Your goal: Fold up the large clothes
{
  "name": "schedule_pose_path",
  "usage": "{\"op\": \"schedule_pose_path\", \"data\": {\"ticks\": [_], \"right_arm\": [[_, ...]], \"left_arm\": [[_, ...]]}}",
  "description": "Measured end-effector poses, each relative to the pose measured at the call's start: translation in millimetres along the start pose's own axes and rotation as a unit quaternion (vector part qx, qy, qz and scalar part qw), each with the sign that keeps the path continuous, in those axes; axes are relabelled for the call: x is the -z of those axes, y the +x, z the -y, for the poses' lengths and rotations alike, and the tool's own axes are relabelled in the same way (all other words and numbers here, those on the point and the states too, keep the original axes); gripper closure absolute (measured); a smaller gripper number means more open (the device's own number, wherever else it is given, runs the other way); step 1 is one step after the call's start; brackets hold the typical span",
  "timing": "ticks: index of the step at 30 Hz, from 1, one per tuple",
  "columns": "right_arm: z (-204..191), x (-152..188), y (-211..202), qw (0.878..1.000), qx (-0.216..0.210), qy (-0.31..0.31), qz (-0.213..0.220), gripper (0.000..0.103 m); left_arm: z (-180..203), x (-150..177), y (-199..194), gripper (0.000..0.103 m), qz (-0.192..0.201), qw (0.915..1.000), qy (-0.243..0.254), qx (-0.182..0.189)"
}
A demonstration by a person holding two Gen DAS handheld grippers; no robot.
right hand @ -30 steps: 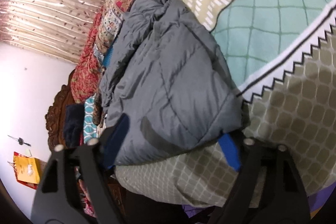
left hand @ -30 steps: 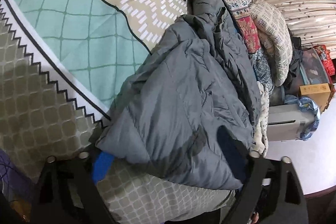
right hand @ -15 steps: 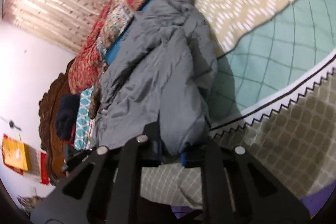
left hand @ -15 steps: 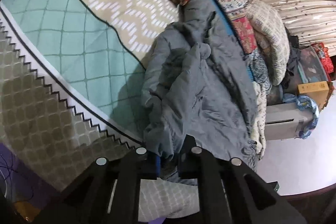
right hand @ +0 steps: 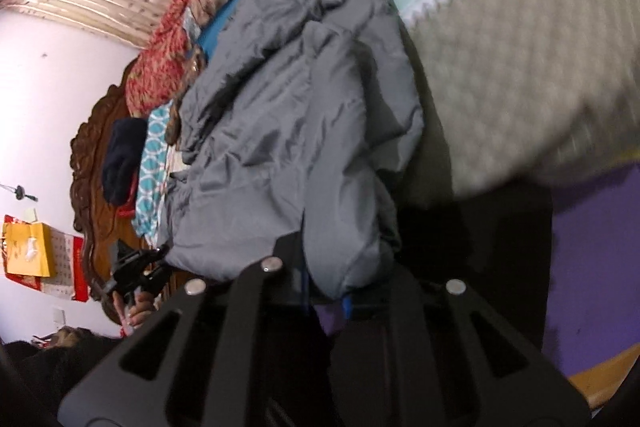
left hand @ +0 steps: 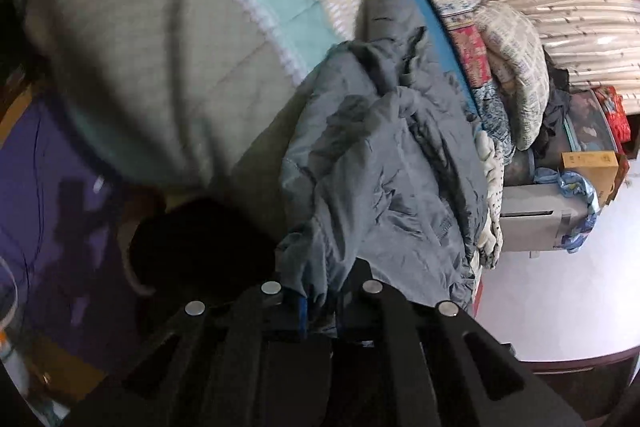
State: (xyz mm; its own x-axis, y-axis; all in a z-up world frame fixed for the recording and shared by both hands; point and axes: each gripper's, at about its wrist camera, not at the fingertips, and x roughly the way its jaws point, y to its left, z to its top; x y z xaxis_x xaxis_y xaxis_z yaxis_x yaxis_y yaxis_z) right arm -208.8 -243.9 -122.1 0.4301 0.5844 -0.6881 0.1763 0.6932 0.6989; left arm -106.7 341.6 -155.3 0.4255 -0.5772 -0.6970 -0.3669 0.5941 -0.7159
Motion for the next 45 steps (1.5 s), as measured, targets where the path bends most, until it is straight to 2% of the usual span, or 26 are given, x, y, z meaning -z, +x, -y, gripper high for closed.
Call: {"op": "schedule_pose_path", "data": {"ticks": [3,5,9,12,16,23,27,31,32,35,37,39,41,43,44,45], "right_arm": [[-2.7,1.2,-12.1,1.000,-0.018,0.003,0.000,0.092],[-15.9,-9.0,-22.8,0.999,-0.038,-0.008,0.012,0.092],[-51.9,-46.1,-42.1,0.995,-0.088,-0.024,0.049,0.092],[-67.5,-78.8,-46.9,0.991,-0.114,-0.022,0.070,0.092],[-70.4,-126.4,-33.2,0.985,-0.146,0.034,0.080,0.092],[-65.3,-203.4,19.8,0.978,-0.141,0.136,0.068,0.092],[-57.1,-239.8,46.9,0.978,-0.118,0.159,0.065,0.091],[-46.5,-274.4,78.3,0.977,-0.100,0.179,0.058,0.089],[-43.3,-281.5,86.5,0.975,-0.101,0.187,0.058,0.087],[-21.2,-297.5,102.1,0.961,-0.137,0.229,0.068,0.062],[-4.1,-300.6,97.4,0.936,-0.190,0.270,0.121,0.028],[4.9,-301.6,85.7,0.924,-0.210,0.277,0.159,0.023],[0.5,-300.5,69.6,0.933,-0.182,0.248,0.184,0.023],[-29.2,-298.2,49.5,0.955,-0.115,0.155,0.223,0.023],[-62.1,-294.3,42.8,0.966,-0.058,0.067,0.244,0.024],[-89.0,-290.1,44.6,0.967,-0.018,0.000,0.253,0.024]], "left_arm": [[-1.6,5.5,-12.5,0.099,0.001,0.9993,-0.022,0.030],[15.9,-0.5,-26.2,0.099,0.017,0.9985,-0.014,0.050],[57.2,-20.9,-41.2,0.099,0.043,0.9962,0.006,0.075],[83.9,-44.2,-40.7,0.099,0.054,0.9943,-0.003,0.092],[103.8,-82.2,-30.8,0.099,0.054,0.9913,-0.058,0.105],[134.3,-149.4,21.6,0.099,0.054,0.9826,-0.163,0.071],[148.0,-185.6,56.3,0.099,0.059,0.9795,-0.188,0.044],[160.2,-220.7,99.5,0.099,0.059,0.9787,-0.196,-0.007],[161.6,-228.2,109.3,0.099,0.058,0.9784,-0.198,-0.018],[165.4,-251.4,141.7,0.099,0.056,0.9783,-0.192,-0.056],[164.8,-260.4,156.9,0.099,0.051,0.9780,-0.191,-0.066],[165.1,-267.4,169.9,0.100,0.045,0.9779,-0.190,-0.076],[167.9,-269.9,176.8,0.100,0.046,0.9786,-0.181,-0.087],[172.1,-271.1,182.8,0.100,0.047,0.9806,-0.166,-0.092],[173.2,-270.9,185.4,0.100,0.048,0.9814,-0.160,-0.095],[172.7,-270.2,186.3,0.100,0.049,0.9816,-0.158,-0.096]]}}
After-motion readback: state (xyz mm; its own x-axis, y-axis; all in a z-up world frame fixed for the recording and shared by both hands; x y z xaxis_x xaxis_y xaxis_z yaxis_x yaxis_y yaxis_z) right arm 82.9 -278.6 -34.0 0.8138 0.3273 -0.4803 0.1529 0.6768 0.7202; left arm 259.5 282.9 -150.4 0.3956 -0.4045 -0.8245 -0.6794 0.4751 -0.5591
